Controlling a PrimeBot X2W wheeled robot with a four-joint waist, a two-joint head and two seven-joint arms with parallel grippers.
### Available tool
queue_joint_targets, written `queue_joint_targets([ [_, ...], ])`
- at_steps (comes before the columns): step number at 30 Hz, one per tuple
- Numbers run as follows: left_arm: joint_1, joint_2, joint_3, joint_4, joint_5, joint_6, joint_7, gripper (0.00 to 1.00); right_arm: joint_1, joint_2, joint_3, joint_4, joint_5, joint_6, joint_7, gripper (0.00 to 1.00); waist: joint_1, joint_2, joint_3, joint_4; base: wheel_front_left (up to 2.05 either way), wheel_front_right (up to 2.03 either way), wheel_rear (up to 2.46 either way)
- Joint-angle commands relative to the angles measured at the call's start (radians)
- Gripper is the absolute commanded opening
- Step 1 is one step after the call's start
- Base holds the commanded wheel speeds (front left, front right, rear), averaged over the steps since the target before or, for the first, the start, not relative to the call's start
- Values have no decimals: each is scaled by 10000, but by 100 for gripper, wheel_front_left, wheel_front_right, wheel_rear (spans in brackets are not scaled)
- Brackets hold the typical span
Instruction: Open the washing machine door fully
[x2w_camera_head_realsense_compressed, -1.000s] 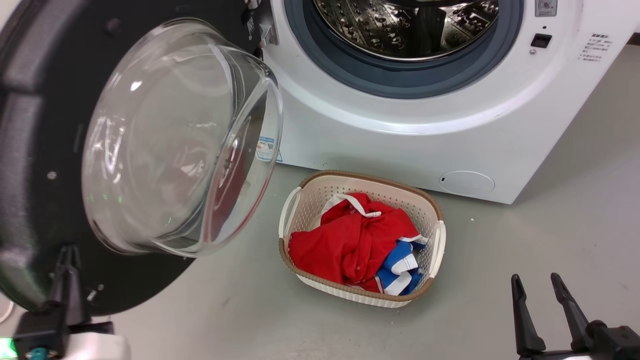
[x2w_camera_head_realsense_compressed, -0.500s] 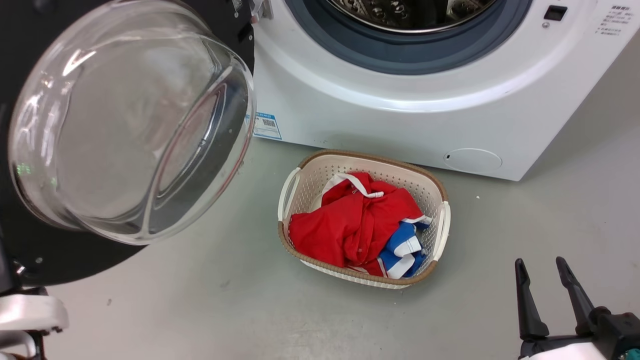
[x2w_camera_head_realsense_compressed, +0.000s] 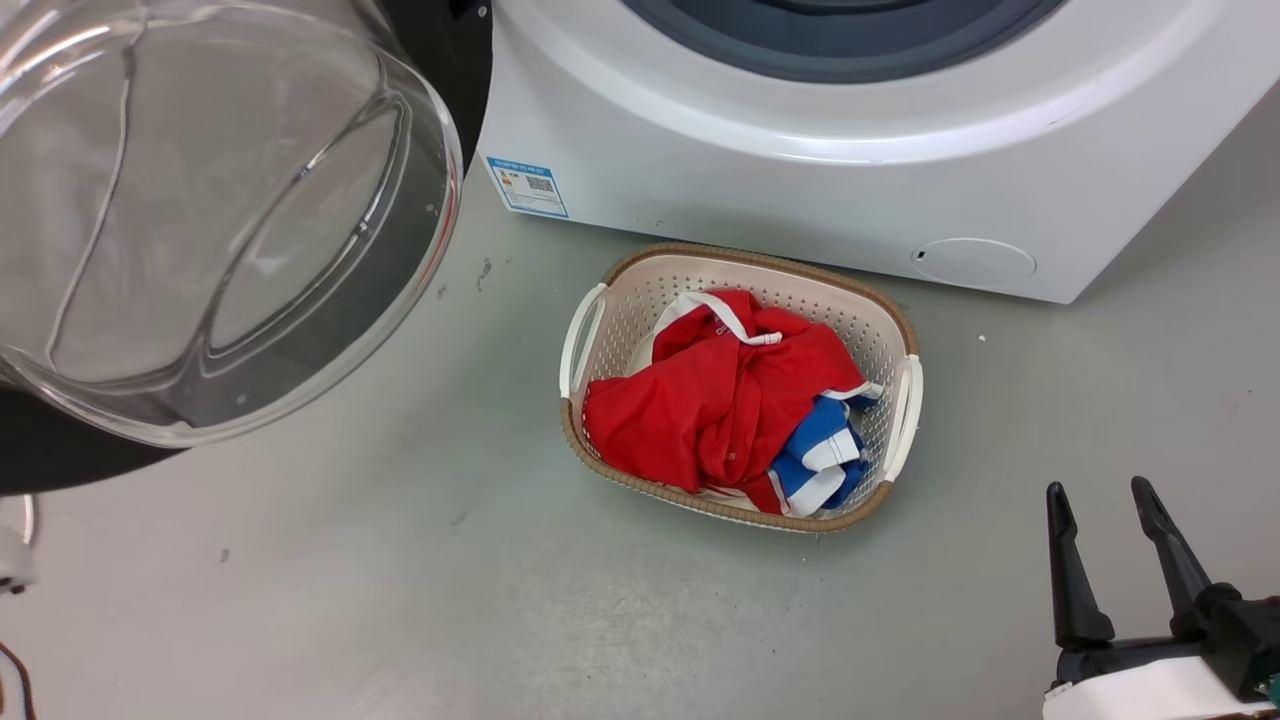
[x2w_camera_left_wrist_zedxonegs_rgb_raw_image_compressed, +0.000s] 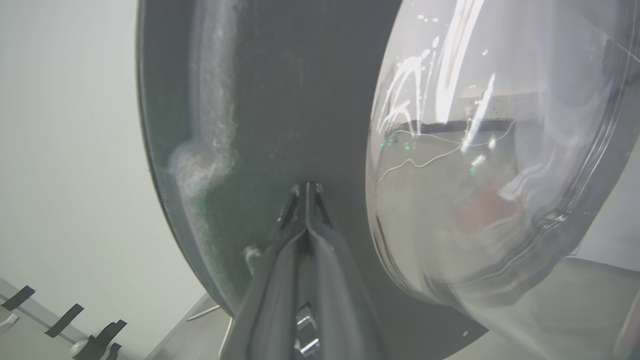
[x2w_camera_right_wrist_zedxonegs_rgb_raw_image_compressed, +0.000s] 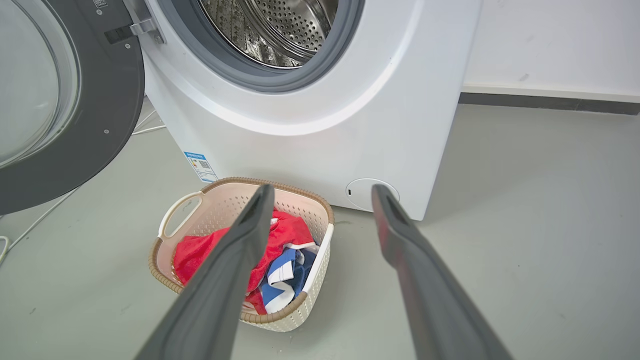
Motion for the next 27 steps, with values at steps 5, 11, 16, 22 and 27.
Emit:
queue_joint_targets([
  [5,-727,358,269,834,94,-269,30,0,-256,-168,28,-27,-35,2,-21,100,-1,0,204,-24,0,0,0],
  [11,-1363,527,411,1571,274,-535,30,0,-345,-224,55,-35,-100,2,-21,100,-1,0,357,-67,0,0,0],
  [16,-1727,569,522,1996,379,-669,30,0,-429,-244,102,14,-128,2,-21,100,-1,0,420,-126,0,0,0],
  [22,-1494,472,676,1844,652,-752,27,0,-306,-125,159,195,-88,2,-21,100,-1,0,-10,-201,0,0,0],
  [27,-834,248,988,911,905,-675,27,0,-126,2,203,315,3,2,-21,100,-1,0,-684,-244,0,0,0],
])
